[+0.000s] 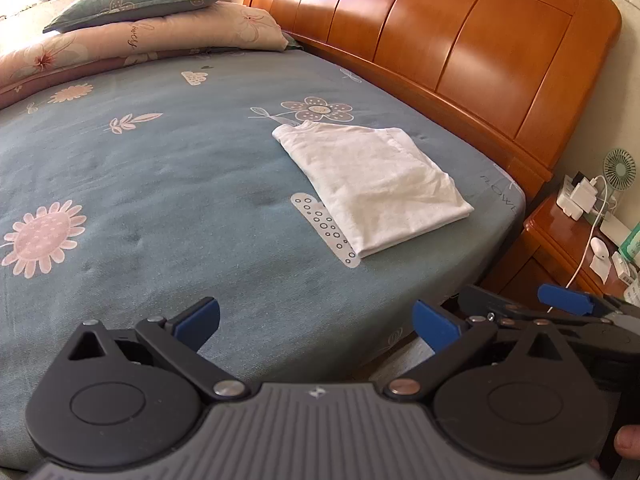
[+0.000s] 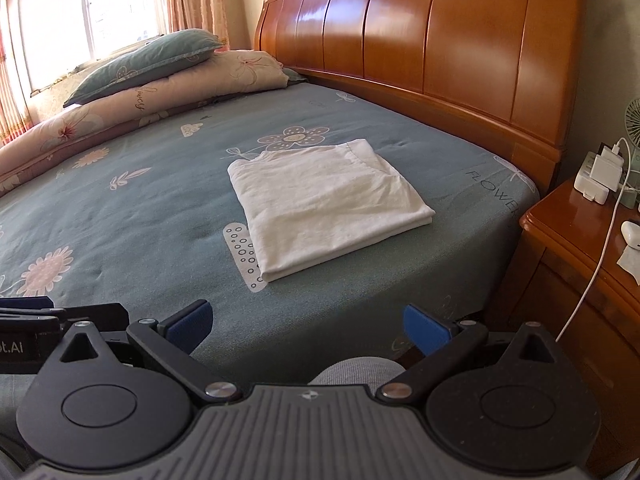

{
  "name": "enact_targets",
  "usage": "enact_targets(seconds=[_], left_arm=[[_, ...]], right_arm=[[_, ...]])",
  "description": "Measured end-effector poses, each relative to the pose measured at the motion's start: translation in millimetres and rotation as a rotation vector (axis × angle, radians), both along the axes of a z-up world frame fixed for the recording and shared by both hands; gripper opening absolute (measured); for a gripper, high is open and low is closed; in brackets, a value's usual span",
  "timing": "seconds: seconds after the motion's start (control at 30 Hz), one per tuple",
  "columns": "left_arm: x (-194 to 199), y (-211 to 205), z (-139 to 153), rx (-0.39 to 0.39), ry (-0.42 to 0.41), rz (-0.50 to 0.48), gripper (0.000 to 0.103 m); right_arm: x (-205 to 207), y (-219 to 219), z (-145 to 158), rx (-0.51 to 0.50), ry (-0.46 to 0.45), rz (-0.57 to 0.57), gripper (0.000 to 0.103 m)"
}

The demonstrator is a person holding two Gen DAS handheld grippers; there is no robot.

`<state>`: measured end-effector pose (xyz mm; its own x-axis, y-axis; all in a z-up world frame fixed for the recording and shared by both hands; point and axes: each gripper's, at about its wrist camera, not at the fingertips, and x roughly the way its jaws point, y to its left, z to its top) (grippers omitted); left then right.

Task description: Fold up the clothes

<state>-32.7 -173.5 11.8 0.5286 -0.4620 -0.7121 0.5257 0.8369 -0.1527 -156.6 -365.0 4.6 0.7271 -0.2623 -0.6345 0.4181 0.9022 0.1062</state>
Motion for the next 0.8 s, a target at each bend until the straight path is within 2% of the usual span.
enact_targets(seconds=[0.33,0.8], left_arm=[[-2.6,-1.3,-9.3,0.040,0.008,0.017,0.102],[-4.7,2.7,-9.9,0.019,-0.003,0.022,0.102]], right_arm=[[2.9,-0.3,-1.0,-0.011,0.001,-0.003,0.103],[3.2,2.9,-0.8,-0.017,0.003,0.002,0.103]])
